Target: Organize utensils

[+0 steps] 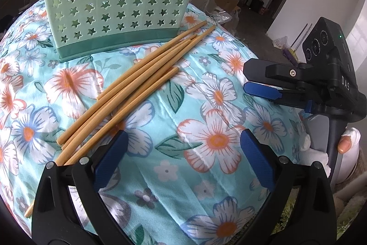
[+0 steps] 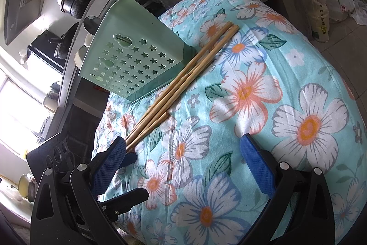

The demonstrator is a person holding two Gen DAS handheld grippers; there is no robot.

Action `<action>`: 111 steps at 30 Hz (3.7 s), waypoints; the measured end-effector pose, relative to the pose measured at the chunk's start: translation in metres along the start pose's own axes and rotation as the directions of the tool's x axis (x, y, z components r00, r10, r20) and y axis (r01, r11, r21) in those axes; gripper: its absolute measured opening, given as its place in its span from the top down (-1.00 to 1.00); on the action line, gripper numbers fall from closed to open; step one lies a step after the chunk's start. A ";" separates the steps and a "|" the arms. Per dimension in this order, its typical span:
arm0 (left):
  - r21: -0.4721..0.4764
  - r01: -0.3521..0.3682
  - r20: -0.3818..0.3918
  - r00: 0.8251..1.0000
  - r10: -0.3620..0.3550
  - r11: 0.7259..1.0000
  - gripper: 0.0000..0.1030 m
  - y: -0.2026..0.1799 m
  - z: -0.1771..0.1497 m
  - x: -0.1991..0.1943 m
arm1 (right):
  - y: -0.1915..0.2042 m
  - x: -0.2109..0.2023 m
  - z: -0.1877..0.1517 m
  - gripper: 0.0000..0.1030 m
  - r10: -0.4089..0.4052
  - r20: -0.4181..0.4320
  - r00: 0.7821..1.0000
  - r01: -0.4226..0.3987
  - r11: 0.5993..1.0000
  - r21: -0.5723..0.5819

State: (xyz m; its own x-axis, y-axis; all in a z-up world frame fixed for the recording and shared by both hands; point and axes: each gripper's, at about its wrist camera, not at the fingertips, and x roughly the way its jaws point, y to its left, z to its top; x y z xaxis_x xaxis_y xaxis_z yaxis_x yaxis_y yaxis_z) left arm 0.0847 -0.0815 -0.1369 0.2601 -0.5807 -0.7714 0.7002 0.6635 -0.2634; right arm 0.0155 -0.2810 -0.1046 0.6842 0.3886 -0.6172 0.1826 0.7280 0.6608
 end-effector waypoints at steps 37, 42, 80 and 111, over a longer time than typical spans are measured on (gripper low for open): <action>-0.010 0.013 0.003 1.000 -0.012 1.000 -0.84 0.003 -0.002 -0.003 | -0.002 0.001 -0.001 -0.88 0.005 -0.010 1.000 -0.005 1.000 -0.006; -0.002 0.002 0.000 1.000 -0.002 1.000 -0.84 0.001 -0.002 -0.002 | -0.003 0.001 0.000 -0.88 0.005 -0.011 1.000 -0.005 1.000 -0.006; 0.513 -0.261 0.108 0.965 0.240 0.817 0.74 -0.029 0.018 0.006 | -0.006 -0.011 0.012 -0.39 0.027 -0.019 0.999 -0.026 0.998 0.057; 0.577 -0.180 0.051 0.981 0.185 0.797 0.87 -0.062 0.013 0.008 | -0.005 -0.021 0.008 -0.35 0.036 0.008 0.999 -0.037 0.997 0.069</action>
State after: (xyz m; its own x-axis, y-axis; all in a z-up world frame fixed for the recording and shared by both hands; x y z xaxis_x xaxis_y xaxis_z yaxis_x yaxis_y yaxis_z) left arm 0.0523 -0.1335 -0.1195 0.4187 -0.4712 -0.7763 0.8945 0.3613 0.2632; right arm 0.0065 -0.2971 -0.0913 0.6957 0.4105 -0.5895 0.2055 0.6727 0.7108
